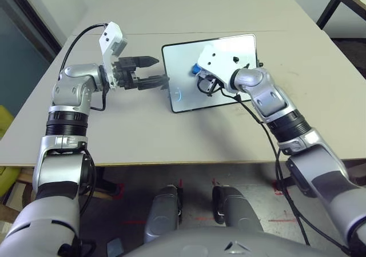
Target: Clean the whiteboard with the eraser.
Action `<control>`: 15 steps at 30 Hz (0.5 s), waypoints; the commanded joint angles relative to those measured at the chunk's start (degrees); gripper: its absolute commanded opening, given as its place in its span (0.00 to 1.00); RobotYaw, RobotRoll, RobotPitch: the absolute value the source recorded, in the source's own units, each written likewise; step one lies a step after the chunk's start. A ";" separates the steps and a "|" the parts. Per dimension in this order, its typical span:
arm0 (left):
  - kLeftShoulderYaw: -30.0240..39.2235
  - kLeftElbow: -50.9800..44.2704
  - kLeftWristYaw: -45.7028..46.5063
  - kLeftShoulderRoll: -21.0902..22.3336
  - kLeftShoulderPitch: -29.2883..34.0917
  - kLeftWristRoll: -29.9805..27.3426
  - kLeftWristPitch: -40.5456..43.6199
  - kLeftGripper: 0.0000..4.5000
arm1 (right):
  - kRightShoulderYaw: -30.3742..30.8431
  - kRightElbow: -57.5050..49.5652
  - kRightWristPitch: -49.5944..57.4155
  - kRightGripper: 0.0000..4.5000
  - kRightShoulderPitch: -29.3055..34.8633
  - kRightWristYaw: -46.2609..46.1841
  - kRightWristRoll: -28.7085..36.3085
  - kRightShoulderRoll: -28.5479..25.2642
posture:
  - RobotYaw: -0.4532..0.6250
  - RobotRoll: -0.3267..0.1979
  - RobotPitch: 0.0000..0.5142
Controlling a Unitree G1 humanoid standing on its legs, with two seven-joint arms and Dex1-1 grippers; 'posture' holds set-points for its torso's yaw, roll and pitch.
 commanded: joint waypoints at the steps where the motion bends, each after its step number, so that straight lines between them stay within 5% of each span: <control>1: -0.05 -0.14 -0.21 0.05 -0.09 -0.81 -0.08 1.00 | 0.37 2.83 -0.29 0.00 1.79 -0.31 -2.48 -2.98 | 0.56 0.62 0.22; 15: -0.20 -0.08 -0.54 0.14 -0.20 -0.78 -0.10 1.00 | 0.91 2.46 -6.08 0.00 5.81 1.17 -6.88 -11.22 | 0.56 0.62 0.23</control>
